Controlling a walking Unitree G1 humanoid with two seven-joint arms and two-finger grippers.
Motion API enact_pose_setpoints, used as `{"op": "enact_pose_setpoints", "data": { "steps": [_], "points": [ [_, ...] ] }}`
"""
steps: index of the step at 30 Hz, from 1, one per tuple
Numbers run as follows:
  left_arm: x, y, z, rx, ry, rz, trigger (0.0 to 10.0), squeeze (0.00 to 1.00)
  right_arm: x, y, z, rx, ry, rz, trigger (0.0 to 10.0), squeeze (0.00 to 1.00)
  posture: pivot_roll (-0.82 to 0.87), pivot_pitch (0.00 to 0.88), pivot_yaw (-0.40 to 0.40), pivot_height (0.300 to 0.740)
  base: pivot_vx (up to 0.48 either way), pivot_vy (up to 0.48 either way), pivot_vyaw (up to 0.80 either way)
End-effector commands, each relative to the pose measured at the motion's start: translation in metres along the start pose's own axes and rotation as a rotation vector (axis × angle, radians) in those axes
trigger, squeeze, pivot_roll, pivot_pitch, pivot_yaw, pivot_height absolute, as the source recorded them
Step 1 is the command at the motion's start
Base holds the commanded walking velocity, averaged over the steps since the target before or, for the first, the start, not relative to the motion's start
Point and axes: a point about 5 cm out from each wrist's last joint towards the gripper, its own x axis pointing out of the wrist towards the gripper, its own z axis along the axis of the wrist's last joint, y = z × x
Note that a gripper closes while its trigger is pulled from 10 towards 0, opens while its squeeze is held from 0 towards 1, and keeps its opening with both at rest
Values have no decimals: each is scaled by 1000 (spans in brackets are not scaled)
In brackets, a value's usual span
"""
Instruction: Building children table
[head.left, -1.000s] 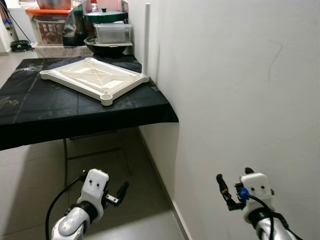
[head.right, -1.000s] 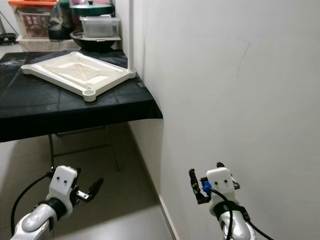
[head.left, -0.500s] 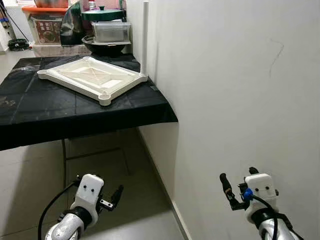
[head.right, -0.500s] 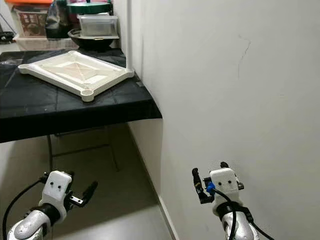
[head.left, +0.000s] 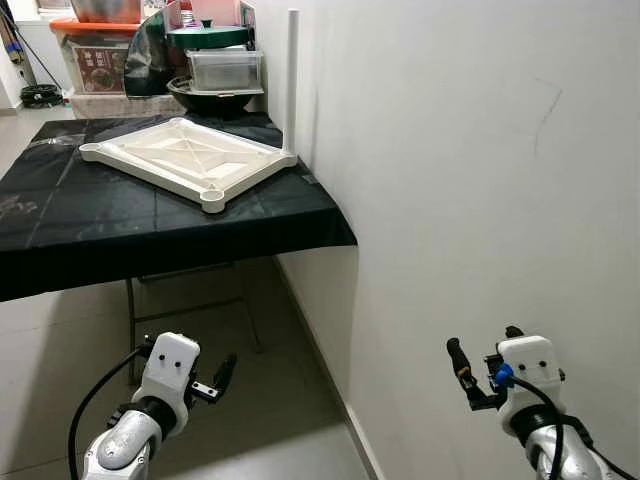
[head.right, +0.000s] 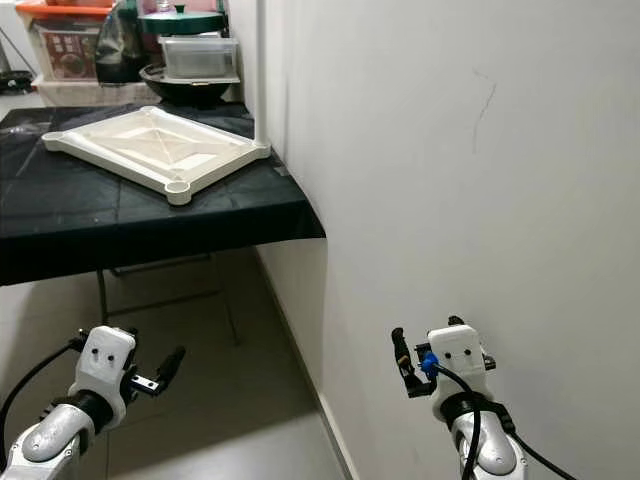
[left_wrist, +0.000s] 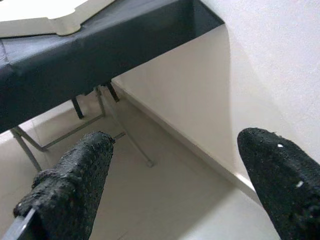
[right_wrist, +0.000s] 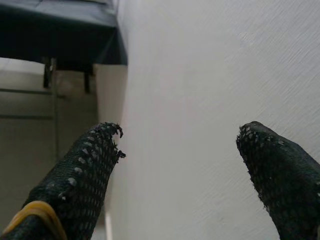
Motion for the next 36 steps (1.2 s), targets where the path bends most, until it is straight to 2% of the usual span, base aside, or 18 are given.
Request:
{"op": "enact_pose_setpoints", "data": {
  "steps": [1,2,4,10,24,36],
  "points": [
    [-3,1,-10,15,44,10,10000,0,-2,3,-7,20,43,46,10000,0,17,0,-59,676,0,0,0],
    [-3,1,-10,15,44,10,10000,0,-2,3,-7,20,43,46,10000,0,17,0,-59,676,0,0,0],
    [-3,11,-11,28,53,23,10000,0,-6,4,-11,17,70,89,10000,0,25,0,-56,661,0,0,0],
    [-1,22,-8,45,46,38,10000,0,-5,-4,-14,16,86,39,10000,0,25,0,-51,636,0,0,0],
    [2,21,-7,48,40,30,10000,0,-8,-3,-22,17,143,56,10000,0,18,0,-49,591,0,0,0],
    [6,22,-8,54,35,32,10000,0,-15,-3,-49,-19,324,110,10000,0,10,0,-52,536,0,0,0]
  ]
}}
